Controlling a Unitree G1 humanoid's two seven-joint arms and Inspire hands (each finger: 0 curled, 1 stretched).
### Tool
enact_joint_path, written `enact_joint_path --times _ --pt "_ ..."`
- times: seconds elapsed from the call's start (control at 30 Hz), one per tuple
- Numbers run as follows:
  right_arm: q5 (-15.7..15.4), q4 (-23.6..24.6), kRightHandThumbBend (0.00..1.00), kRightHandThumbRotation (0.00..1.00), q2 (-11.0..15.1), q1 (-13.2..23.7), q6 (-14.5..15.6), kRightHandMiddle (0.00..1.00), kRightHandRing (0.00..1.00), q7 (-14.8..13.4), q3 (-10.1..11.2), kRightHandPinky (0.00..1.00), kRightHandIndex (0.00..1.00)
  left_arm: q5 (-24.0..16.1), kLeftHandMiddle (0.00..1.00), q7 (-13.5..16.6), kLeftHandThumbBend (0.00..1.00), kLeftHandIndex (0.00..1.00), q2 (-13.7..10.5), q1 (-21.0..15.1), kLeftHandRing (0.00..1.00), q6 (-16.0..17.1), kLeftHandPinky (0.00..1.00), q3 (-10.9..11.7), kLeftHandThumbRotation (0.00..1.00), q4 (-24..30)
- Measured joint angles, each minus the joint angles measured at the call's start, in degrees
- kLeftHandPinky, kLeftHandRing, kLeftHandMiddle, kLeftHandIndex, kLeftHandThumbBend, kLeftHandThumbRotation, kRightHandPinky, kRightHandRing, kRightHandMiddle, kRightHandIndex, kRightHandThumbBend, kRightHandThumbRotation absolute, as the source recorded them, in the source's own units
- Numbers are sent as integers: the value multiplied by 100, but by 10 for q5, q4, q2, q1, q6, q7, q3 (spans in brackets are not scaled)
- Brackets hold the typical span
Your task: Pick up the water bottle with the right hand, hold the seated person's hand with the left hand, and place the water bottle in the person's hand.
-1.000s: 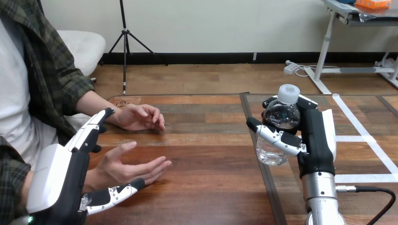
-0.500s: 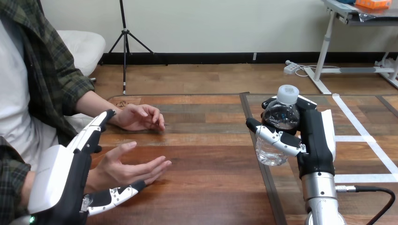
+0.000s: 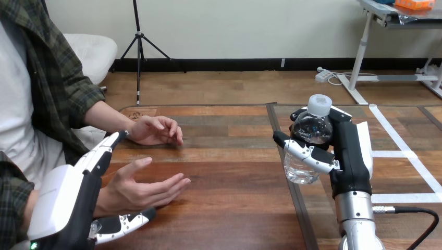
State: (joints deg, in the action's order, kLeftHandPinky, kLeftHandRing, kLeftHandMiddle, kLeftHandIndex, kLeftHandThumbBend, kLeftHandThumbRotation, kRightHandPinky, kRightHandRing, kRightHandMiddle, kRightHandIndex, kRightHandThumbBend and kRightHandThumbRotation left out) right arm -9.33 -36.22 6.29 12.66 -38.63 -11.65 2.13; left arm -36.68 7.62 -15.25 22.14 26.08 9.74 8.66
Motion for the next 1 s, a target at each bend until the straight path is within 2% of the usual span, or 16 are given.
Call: enact_joint_path --times 0.47,0.73,0.77,1.0 --pt "2 1 70 0 0 -1 2 44 37 5 1 32 47 -10 90 -10 84 89 -5 4 88 -12 83 -4 5 5" --pt "2 3 69 0 1 -2 4 44 38 8 1 32 47 -40 89 -5 85 87 -6 4 87 -19 83 -4 6 8" --pt "2 5 69 0 1 -2 6 43 37 10 1 32 48 -59 89 2 85 88 -6 6 88 -30 83 -5 7 11" --pt "2 10 69 0 1 -4 9 43 38 10 1 32 47 -91 89 16 84 87 -6 7 88 -49 83 -7 7 15"
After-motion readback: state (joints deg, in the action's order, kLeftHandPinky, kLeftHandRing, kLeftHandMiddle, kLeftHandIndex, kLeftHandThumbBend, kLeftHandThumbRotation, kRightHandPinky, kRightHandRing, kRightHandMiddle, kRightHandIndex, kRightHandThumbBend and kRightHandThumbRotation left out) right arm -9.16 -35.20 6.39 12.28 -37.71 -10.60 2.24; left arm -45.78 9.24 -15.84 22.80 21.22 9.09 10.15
